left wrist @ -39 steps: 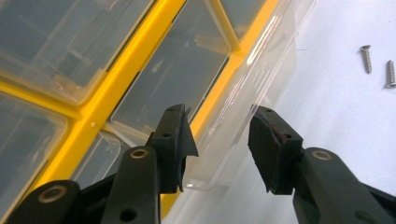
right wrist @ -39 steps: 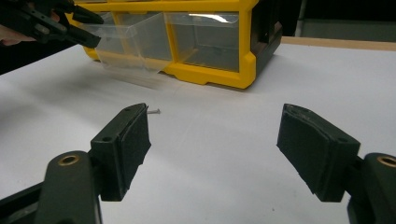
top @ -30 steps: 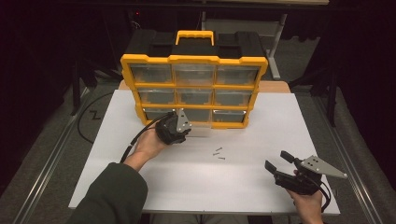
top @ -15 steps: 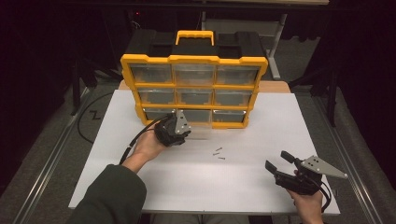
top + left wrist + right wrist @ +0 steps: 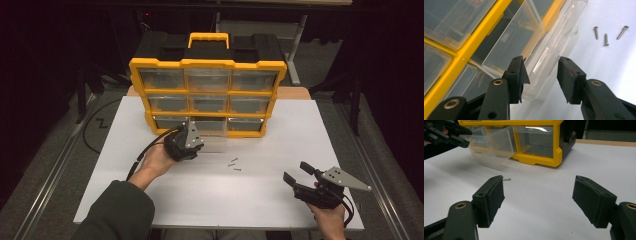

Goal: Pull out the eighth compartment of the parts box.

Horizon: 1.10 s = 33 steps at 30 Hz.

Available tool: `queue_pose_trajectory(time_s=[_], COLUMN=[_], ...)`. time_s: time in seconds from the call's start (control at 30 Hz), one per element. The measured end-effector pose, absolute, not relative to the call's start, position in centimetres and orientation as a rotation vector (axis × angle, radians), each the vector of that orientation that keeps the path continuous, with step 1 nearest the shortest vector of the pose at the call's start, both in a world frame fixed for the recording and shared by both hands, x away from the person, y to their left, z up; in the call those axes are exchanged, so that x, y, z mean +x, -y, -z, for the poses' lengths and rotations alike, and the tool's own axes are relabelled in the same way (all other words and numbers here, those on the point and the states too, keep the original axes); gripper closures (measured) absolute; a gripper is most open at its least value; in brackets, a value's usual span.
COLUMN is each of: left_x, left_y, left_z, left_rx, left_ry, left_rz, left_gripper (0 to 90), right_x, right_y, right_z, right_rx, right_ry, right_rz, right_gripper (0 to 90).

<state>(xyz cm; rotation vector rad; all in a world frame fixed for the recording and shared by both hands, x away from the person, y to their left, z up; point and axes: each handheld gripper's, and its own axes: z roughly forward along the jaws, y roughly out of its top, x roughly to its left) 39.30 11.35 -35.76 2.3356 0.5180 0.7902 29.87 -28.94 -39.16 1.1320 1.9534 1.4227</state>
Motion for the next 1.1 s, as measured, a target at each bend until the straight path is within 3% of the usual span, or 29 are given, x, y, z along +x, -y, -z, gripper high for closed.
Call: queue_pose_trajectory(time_s=[1.1], left_x=[37.5], left_y=[-11.3], left_z=[36.2], left_rx=[2.34], left_ry=[-0.509], left_rz=[-0.768], left_gripper=[56.8], right_x=[29.8], right_y=[28.9], right_z=[39.2], right_rx=[1.128], right_ry=[-1.952], right_rz=[-1.428], right_gripper=[26.8])
